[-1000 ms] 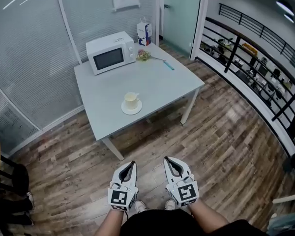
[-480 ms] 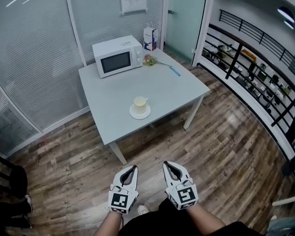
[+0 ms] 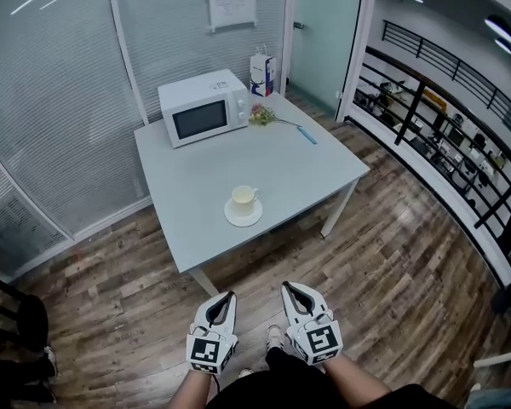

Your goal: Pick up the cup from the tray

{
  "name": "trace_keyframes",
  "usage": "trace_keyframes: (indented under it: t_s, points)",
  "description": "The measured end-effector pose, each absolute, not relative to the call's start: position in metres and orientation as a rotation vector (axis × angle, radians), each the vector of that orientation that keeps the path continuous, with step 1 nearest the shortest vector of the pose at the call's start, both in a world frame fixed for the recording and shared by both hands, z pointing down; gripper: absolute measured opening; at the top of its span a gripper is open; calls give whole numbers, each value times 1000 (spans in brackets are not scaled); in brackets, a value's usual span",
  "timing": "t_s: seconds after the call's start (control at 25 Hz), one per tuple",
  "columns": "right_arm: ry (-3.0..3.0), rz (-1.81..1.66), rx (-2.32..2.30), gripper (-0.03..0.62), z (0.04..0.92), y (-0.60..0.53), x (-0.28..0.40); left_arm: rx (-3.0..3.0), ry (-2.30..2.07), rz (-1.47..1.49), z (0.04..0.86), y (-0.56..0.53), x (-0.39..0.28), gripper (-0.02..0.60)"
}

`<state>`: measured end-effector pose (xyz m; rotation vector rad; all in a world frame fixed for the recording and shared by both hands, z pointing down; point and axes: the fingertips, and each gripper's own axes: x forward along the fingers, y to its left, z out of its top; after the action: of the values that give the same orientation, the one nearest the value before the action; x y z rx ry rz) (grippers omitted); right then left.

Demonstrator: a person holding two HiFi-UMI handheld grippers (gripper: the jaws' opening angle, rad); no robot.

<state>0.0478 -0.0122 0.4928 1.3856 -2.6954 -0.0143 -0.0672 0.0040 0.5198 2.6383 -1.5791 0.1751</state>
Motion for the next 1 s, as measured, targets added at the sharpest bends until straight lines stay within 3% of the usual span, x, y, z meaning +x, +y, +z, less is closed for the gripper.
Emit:
trace_keyframes:
  t_s: [1.0]
  points:
    - [-2792, 129, 1184, 5, 524, -170, 56, 2488, -1711, 274, 536, -138, -57, 3]
